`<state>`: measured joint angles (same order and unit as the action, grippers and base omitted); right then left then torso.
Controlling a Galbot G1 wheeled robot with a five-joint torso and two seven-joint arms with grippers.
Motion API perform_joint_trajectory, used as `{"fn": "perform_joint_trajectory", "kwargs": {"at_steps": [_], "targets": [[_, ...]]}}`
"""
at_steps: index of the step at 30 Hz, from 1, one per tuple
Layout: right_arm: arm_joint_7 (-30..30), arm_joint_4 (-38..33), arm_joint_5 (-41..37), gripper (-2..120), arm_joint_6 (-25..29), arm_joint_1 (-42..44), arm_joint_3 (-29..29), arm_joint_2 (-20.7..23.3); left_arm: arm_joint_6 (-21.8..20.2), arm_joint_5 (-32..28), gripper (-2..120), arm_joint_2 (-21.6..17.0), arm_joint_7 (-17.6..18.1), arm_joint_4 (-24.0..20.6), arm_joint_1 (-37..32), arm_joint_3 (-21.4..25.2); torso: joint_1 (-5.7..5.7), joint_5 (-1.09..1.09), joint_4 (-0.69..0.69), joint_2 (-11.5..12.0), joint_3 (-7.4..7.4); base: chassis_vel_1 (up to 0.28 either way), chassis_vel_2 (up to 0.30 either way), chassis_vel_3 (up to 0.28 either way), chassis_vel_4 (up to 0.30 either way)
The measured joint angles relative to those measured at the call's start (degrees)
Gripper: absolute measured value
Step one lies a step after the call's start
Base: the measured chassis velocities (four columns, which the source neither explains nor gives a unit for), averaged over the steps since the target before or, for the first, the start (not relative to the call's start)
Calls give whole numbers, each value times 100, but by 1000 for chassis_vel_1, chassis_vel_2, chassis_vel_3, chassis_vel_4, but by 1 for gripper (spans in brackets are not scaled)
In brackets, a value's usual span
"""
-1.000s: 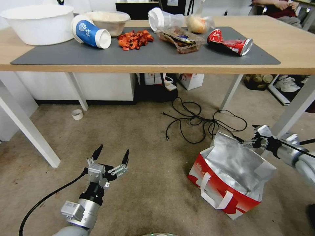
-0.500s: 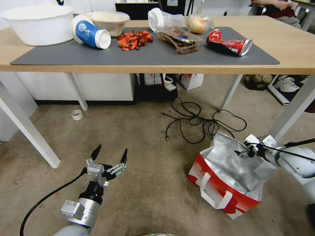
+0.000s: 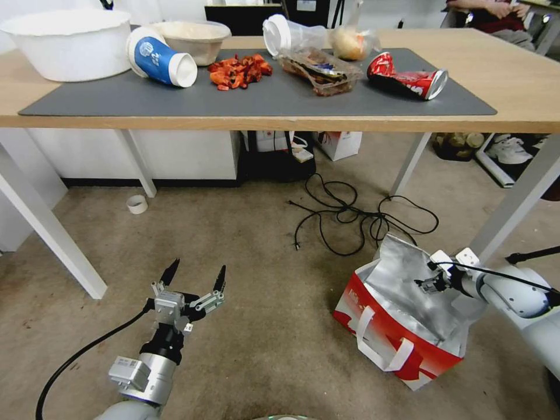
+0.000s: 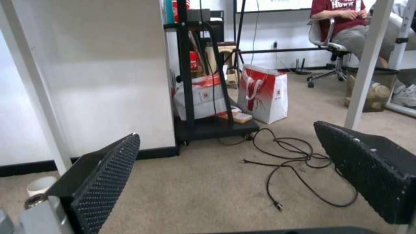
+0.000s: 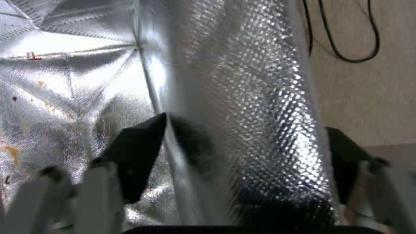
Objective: Pick up the food delivery bag from the floor and place it on the table.
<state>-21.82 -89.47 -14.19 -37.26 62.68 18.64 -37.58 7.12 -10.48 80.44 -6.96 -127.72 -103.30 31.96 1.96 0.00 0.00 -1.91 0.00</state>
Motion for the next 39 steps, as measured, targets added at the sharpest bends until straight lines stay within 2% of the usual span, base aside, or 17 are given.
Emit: {"fn": "perform_joint_trajectory", "kwargs": {"at_steps": [5, 6, 10, 14, 16, 17, 19, 30, 33, 39], "targets": [[1, -26, 0, 52, 0, 61, 58, -29, -8, -3, 100, -11, 5, 3, 9, 2, 0, 0, 0, 0, 0, 0, 0, 0, 0], [1, -26, 0, 52, 0, 61, 58, -29, -8, -3, 100, -11, 5, 3, 9, 2, 0, 0, 0, 0, 0, 0, 0, 0, 0], [2, -74, 14, 32, 8, 118, 136, -20, -8, -14, 100, -31, 45, 24, 34, 7, 0, 0, 0, -1, 0, 0, 0, 0, 0], [2, -82, 15, 23, 12, 145, 172, -5, -8, -25, 100, -30, 59, 24, 45, 8, 0, -1, 0, -1, 0, 0, 0, 0, 0], [2, -103, 15, 12, 15, 189, 216, 9, -8, -30, 100, -30, 80, 25, 62, 12, 0, 0, 0, -1, 0, 0, 0, 0, 0], [2, -103, 15, 12, 15, 189, 216, 9, -8, -30, 100, -30, 80, 25, 62, 12, 0, 0, 0, -1, 0, 0, 0, 0, 0], [2, -129, 15, 0, 19, 228, 270, 17, -9, -39, 100, -32, 114, 13, 83, 15, 0, 0, 0, -1, 0, 0, 0, 0, 0], [19, -155, 28, 0, 80, 301, 362, 0, -10, 83, 100, -123, -95, -74, 75, 113, 0, 0, 0, -2, 0, 0, 0, 0, 0], [26, -160, 51, 0, 114, 342, 393, -18, 10, 112, 100, -131, -340, -86, 26, 112, 0, 0, 1, -2, 0, 0, 0, 0, 0], [43, -183, 68, 0, 155, 409, 460, -34, 175, 134, 100, -116, -559, -58, 13, 117, 0, -1, 0, -2, 0, 0, 0, 0, 0]]}}
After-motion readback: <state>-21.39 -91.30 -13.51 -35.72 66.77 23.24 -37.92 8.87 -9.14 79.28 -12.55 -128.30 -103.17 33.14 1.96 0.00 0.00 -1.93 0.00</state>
